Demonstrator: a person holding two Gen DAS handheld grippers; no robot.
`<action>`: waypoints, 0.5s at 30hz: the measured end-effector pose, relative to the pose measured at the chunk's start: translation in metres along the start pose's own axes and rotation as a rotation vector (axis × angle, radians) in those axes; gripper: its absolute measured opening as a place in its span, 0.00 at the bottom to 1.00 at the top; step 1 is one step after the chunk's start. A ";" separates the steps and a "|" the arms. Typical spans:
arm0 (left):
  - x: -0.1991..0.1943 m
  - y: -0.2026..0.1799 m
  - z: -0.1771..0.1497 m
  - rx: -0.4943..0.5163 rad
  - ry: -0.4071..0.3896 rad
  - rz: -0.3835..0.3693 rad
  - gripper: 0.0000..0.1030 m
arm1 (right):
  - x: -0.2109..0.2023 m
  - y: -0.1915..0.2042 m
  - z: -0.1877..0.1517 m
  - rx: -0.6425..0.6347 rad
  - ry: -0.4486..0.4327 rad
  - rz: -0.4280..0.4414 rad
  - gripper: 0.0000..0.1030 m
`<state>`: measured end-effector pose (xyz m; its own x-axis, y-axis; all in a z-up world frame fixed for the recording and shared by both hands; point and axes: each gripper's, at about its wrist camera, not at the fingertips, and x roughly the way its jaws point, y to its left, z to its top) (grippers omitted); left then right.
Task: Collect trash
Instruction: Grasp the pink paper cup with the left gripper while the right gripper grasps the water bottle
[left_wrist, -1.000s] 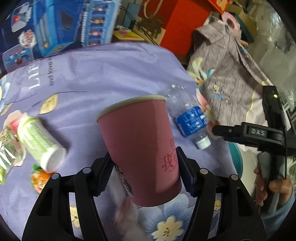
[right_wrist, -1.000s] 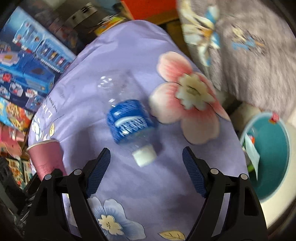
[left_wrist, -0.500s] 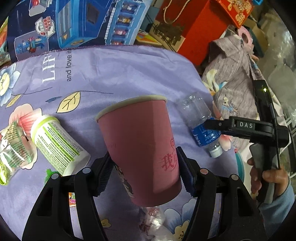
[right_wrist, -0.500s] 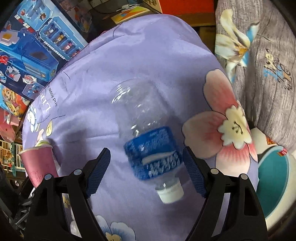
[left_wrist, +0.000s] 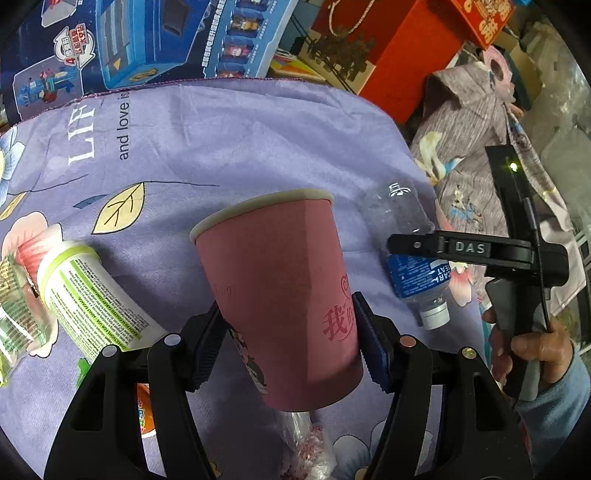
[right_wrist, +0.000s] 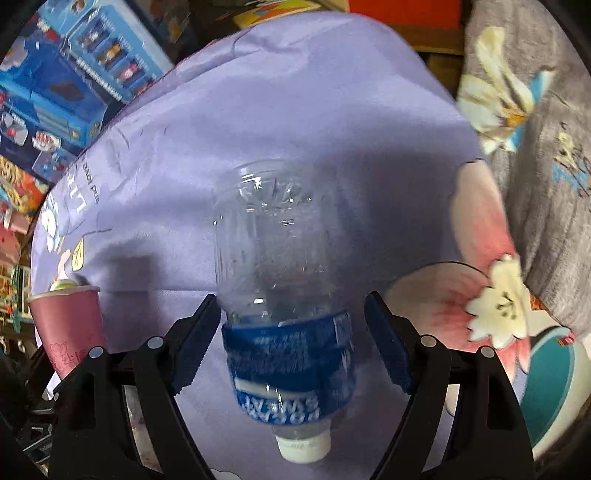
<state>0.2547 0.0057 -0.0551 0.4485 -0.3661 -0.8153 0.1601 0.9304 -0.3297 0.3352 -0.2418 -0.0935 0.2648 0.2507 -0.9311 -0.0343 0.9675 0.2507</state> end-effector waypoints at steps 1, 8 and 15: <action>0.001 0.000 0.000 0.001 0.001 0.002 0.64 | 0.003 0.002 0.001 -0.005 0.003 -0.001 0.74; 0.003 0.001 -0.002 -0.006 0.010 0.026 0.64 | -0.001 0.006 -0.006 -0.018 -0.005 0.022 0.60; -0.003 -0.010 -0.007 0.005 0.006 0.011 0.64 | -0.037 -0.013 -0.031 0.060 -0.056 0.061 0.60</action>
<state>0.2457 -0.0028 -0.0522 0.4448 -0.3556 -0.8220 0.1593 0.9346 -0.3181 0.2962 -0.2628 -0.0709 0.3173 0.3056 -0.8977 0.0056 0.9460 0.3240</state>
